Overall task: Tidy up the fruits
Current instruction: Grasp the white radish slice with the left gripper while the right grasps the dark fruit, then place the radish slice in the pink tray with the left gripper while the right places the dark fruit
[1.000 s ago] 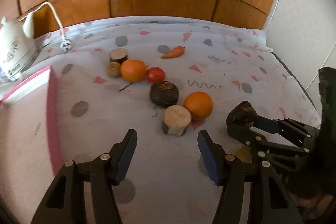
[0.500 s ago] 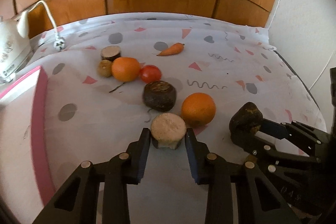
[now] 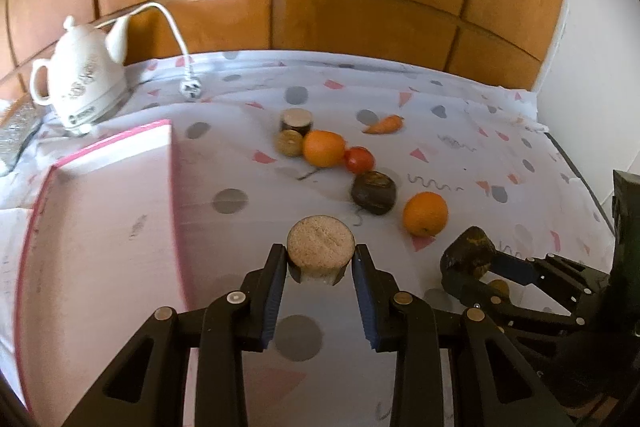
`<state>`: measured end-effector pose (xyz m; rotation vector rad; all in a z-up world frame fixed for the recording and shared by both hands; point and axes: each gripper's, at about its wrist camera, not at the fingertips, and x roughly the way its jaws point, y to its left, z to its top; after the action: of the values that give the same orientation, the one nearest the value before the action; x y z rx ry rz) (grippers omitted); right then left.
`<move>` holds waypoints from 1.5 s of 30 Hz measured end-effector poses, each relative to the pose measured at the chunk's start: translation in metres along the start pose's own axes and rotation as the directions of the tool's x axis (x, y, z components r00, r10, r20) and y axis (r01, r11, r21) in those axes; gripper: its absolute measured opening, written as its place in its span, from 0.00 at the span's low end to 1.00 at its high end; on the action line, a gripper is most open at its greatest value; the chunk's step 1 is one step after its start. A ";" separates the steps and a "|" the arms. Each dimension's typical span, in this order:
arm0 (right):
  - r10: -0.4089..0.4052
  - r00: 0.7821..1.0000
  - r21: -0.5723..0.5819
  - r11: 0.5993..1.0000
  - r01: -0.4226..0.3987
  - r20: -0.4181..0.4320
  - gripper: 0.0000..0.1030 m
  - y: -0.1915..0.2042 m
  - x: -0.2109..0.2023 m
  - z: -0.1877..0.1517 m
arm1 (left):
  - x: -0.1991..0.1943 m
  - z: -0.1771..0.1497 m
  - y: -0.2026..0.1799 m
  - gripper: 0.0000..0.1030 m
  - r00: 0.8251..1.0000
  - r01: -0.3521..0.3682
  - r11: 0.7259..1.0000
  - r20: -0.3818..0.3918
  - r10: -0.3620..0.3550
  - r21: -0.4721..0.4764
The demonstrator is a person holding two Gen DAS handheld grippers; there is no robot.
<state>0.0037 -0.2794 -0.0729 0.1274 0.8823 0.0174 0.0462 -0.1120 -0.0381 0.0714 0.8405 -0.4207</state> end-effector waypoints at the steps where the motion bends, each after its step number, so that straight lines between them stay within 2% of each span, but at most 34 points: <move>1: 0.007 1.000 -0.005 1.000 -0.007 0.001 0.45 0.003 -0.001 0.000 | -0.004 0.000 0.004 0.33 1.000 -0.007 1.000 0.006 0.007 -0.008; 10: 0.091 0.996 -0.062 0.994 -0.090 0.012 0.45 0.038 -0.007 0.010 | -0.023 -0.004 0.038 0.33 0.997 -0.070 0.994 0.035 0.074 -0.089; 18: 0.177 0.984 -0.149 0.973 -0.175 -0.003 0.45 0.080 -0.006 0.023 | -0.038 -0.013 0.075 0.33 0.990 -0.126 0.978 0.046 0.135 -0.166; 25: 0.243 0.969 -0.229 0.942 -0.244 -0.033 0.45 0.121 -0.002 0.028 | -0.048 -0.024 0.114 0.33 0.976 -0.198 0.947 0.039 0.214 -0.252; 32: 0.286 0.956 -0.306 0.907 -0.290 -0.060 0.45 0.162 0.003 0.032 | -0.059 -0.038 0.149 0.33 0.955 -0.271 0.906 0.029 0.296 -0.325; 41: 0.303 0.950 -0.341 0.888 -0.310 -0.076 0.45 0.197 0.017 0.044 | -0.073 -0.046 0.177 0.33 0.940 -0.305 0.868 0.026 0.341 -0.391; 45: 0.306 0.948 -0.336 0.887 -0.316 -0.084 0.45 0.210 0.026 0.051 | -0.081 -0.046 0.180 0.35 0.933 -0.310 0.860 0.044 0.357 -0.404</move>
<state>0.0674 -0.0750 -0.0363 -0.0632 0.8670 0.4754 0.0359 0.0897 -0.0276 -0.1775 0.7630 0.0778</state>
